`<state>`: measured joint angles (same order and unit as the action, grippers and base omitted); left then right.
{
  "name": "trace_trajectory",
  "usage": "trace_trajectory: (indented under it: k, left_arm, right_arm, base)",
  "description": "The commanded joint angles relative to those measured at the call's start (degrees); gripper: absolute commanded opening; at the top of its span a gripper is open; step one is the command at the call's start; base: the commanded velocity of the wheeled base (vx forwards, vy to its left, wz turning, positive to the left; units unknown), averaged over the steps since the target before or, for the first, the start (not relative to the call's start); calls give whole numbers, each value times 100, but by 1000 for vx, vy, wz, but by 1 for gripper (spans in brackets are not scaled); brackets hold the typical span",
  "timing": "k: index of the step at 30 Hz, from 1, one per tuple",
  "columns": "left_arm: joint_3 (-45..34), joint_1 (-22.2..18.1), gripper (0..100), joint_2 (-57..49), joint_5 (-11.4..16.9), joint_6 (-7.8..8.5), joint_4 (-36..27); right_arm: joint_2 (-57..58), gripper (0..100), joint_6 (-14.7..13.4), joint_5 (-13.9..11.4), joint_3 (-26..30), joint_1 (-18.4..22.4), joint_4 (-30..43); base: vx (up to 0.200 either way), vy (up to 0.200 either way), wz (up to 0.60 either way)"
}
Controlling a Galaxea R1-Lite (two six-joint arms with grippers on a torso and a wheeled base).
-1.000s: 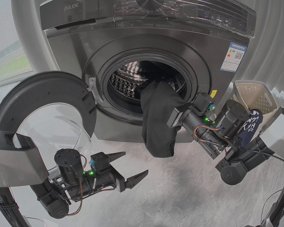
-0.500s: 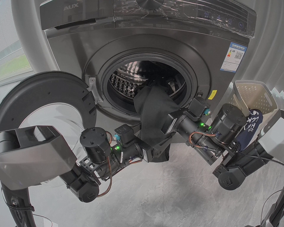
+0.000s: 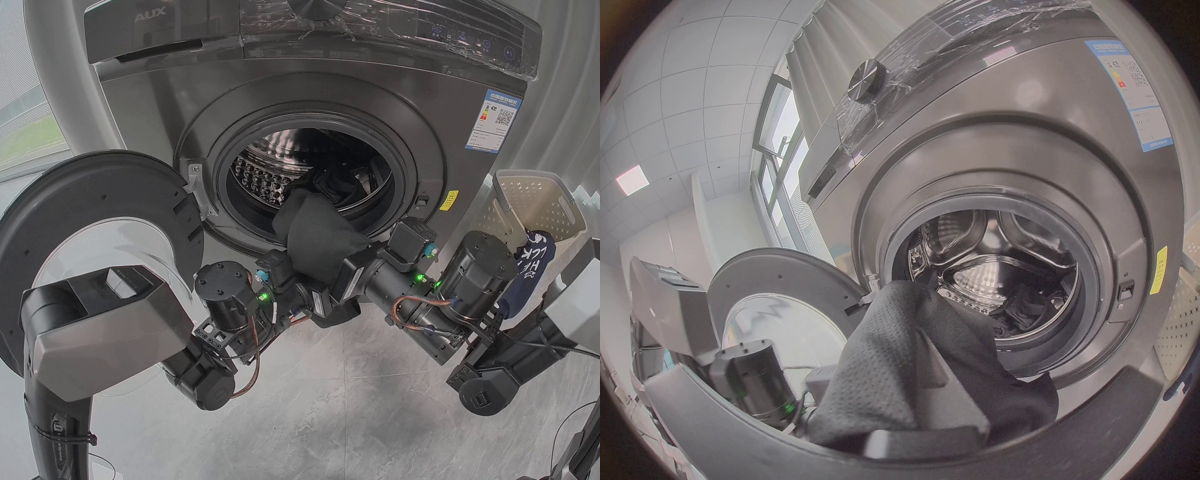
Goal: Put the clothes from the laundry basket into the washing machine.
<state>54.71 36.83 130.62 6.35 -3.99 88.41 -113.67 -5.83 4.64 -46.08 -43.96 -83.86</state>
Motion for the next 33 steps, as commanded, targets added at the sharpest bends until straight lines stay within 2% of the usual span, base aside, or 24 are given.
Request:
trace_trajectory:
  k: [1,5,15,16,26,29,33]
  left_arm:
    - [374,-123,100,236,-231,-102,1]
    - [374,-150,100,297,-257,-111,1]
    - [365,-150,100,473,-275,-94,10]
    - [365,-150,0,473,-275,-94,10]
    - [400,-246,0,376,-328,-111,10]
    - [409,-378,0,77,-503,-129,10]
    - [321,-404,0,-265,-547,-190,1]
  right_arm:
    - [99,0,-6,1,205,-43,-8]
    - [143,0,-6,133,205,-51,1]
    - [213,0,-6,142,205,-51,1]
    - [213,0,-6,142,196,-51,1]
    - [345,0,-15,142,240,63,-8]
    - [450,0,-103,142,345,309,-16]
    - [442,0,-129,133,574,529,-16]
  base:
    - [0,0,0]
    - [0,0,0]
    - [0,0,0]
    - [0,0,0]
    - [0,0,0]
    - [0,0,0]
    - [0,0,0]
